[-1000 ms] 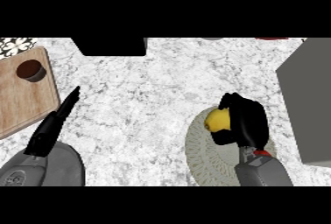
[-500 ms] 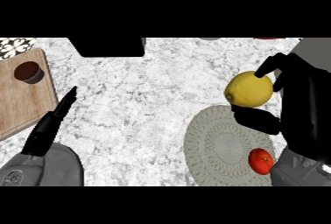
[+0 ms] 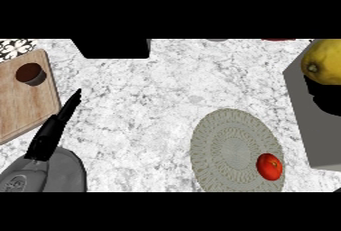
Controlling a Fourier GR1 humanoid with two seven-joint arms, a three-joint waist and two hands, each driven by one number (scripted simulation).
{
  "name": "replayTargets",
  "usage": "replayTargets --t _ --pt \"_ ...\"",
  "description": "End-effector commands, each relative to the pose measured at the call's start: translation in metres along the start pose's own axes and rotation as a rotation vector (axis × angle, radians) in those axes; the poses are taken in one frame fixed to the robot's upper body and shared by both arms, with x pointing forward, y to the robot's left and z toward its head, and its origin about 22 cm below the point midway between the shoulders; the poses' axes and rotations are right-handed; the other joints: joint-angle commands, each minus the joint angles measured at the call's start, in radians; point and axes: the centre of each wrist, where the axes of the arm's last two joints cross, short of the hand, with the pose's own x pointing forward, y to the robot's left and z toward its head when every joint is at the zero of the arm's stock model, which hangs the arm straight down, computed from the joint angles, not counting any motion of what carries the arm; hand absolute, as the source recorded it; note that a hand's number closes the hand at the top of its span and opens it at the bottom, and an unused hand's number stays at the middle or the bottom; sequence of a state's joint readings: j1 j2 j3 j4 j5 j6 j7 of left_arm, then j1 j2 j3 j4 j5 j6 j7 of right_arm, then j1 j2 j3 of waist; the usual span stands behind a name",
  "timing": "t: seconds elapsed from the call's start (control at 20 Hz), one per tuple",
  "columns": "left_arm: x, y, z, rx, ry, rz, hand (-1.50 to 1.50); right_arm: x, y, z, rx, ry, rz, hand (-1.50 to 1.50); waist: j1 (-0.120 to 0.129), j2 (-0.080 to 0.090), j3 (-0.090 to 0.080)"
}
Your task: Pick the lemon from the placemat and place it in the tiered shelf
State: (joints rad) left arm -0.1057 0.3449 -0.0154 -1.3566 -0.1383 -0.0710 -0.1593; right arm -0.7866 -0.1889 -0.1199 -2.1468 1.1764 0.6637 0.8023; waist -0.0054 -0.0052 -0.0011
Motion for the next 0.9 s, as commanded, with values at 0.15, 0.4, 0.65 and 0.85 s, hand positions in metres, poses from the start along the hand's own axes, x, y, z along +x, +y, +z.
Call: replayTargets --t 0.15,0.4,0.65,0.85 --pt "-0.011 0.004 0.008 -0.006 -0.001 0.005 0.0 -0.02 -0.044 -0.037 0.062 0.077 0.176 1.5 -0.001 0.001 0.0" --pt "-0.009 0.006 0.013 -0.001 -0.017 0.016 0.0 -0.04 -0.029 -0.076 0.113 0.126 0.248 1.5 0.014 0.005 0.0" --pt "0.013 0.008 0.005 0.001 -0.015 0.011 0.0 -0.09 -0.009 -0.083 0.083 0.163 0.279 1.5 0.012 0.005 0.002" --pt "0.006 -0.008 0.008 -0.006 -0.025 0.007 0.0 -0.116 -0.017 -0.09 0.153 0.138 0.244 1.5 0.008 0.004 0.001"
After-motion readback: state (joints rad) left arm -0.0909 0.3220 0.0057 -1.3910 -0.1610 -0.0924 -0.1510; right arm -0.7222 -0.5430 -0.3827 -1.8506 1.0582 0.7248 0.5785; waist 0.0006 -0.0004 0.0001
